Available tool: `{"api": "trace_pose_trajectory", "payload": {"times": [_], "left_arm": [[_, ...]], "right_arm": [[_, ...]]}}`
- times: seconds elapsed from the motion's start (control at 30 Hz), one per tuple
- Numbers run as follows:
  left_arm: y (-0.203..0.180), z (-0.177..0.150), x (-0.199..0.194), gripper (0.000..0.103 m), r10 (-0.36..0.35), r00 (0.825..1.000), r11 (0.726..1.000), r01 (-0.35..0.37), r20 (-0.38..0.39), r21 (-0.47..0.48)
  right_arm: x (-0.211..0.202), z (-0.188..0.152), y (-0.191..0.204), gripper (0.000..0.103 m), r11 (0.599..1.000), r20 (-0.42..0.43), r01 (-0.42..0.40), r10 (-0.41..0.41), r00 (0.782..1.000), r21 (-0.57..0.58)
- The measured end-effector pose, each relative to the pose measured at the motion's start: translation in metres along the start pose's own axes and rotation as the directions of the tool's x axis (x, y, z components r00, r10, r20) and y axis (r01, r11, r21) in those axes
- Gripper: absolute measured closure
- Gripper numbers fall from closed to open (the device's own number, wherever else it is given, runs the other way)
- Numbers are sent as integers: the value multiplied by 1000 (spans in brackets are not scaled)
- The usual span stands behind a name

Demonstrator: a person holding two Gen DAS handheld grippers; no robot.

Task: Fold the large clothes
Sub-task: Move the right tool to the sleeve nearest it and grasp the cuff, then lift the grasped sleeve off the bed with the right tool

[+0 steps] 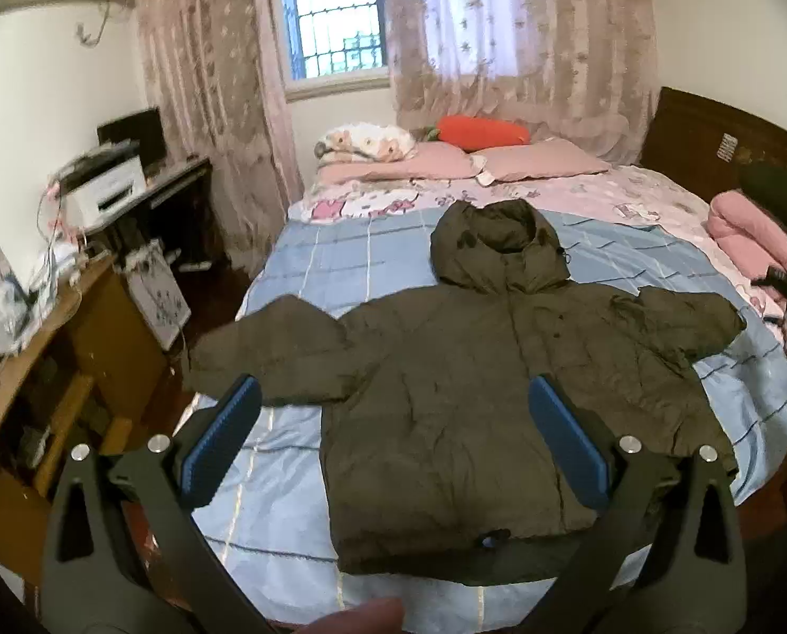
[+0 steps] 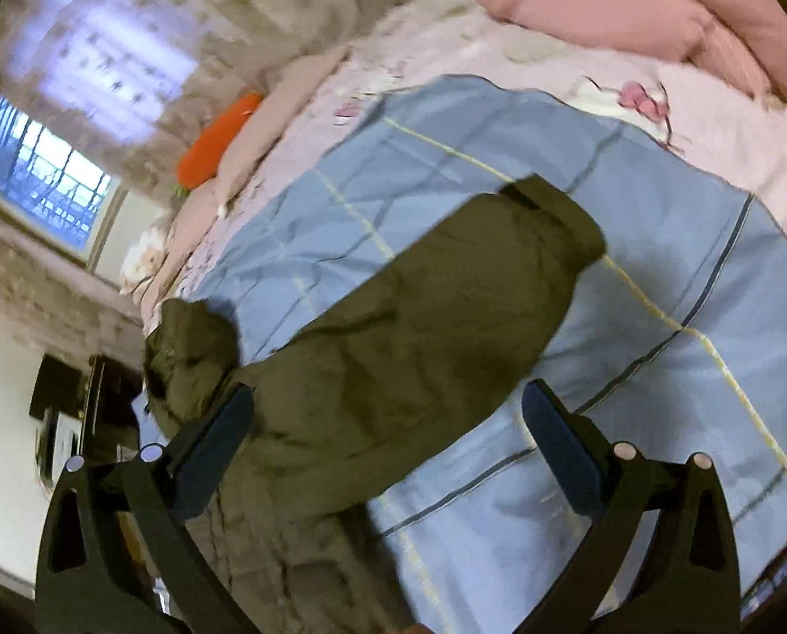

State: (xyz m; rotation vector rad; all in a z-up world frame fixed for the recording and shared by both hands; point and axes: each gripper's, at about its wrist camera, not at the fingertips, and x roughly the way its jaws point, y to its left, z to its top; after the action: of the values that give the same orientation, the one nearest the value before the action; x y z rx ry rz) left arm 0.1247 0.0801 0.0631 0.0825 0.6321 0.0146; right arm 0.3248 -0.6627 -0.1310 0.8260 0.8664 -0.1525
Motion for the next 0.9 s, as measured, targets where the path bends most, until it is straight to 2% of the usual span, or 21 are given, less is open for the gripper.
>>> {"api": "trace_pose_trajectory", "payload": {"times": [0.2,0.27,0.5,0.73,0.9], "left_arm": [[11,-5,13,2,9,999,999,-11,-36,-46],[12,-7,18,2,13,999,998,-15,-49,-54],[8,-9,32,2,29,996,999,-32,-83,-38],[-1,-14,43,2,34,993,999,-35,-115,-10],[-2,-16,48,2,37,991,999,-38,-128,-5]], "right_arm": [[44,12,-38,8,997,-51,-45,48,998,56],[54,15,-44,8,998,-63,-24,28,998,64],[77,26,-72,8,992,-33,-12,16,999,125],[97,32,-83,10,989,-39,-56,62,997,137],[112,36,-80,16,983,-39,-99,107,994,154]]}}
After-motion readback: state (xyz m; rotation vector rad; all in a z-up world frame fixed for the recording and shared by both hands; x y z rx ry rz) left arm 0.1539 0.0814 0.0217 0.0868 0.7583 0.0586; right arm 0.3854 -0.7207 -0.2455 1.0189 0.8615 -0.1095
